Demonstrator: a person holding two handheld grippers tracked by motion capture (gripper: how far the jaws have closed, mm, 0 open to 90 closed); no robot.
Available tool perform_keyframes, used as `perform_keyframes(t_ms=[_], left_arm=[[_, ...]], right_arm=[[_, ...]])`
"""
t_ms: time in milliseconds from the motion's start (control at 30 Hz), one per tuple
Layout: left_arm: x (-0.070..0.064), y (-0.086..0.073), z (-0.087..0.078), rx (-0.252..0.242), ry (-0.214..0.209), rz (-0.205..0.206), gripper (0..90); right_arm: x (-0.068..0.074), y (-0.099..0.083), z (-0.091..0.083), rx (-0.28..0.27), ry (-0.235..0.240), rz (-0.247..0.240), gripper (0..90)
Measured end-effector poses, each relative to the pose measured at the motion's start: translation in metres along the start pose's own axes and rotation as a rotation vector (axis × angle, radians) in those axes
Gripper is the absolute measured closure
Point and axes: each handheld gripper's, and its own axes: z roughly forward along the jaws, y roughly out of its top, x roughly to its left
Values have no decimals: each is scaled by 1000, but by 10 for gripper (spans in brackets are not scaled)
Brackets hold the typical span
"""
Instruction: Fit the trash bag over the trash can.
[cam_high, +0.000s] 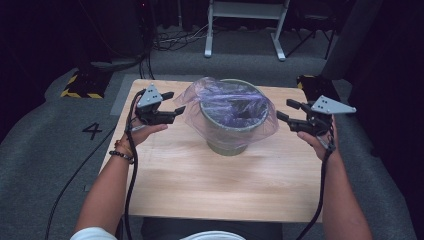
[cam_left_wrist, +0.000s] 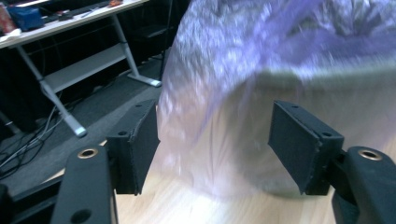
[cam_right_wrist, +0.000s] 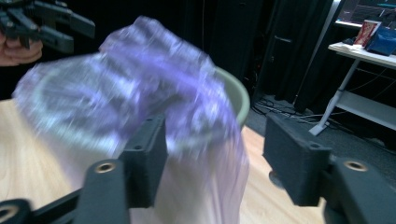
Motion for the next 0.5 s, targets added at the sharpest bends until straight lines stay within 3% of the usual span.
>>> perform_keyframes(t_ms=[100,200,267,400,500], left_arm=[[0,9,19,13,-11,32,375],[-1,15,32,12,-12,47,417],[2,18,39,9,-30,33,443],[9,24,52,0,-66,-11,483],[12,25,58,-12,-79,-31,504]], right_arm=[[-8,10,13,-6,15,31,450],[-18,10,30,40,30,68,452],[-24,7,40,59,56,116,449],[-28,4,56,76,85,165,417],[-29,3,65,97,63,183,414]])
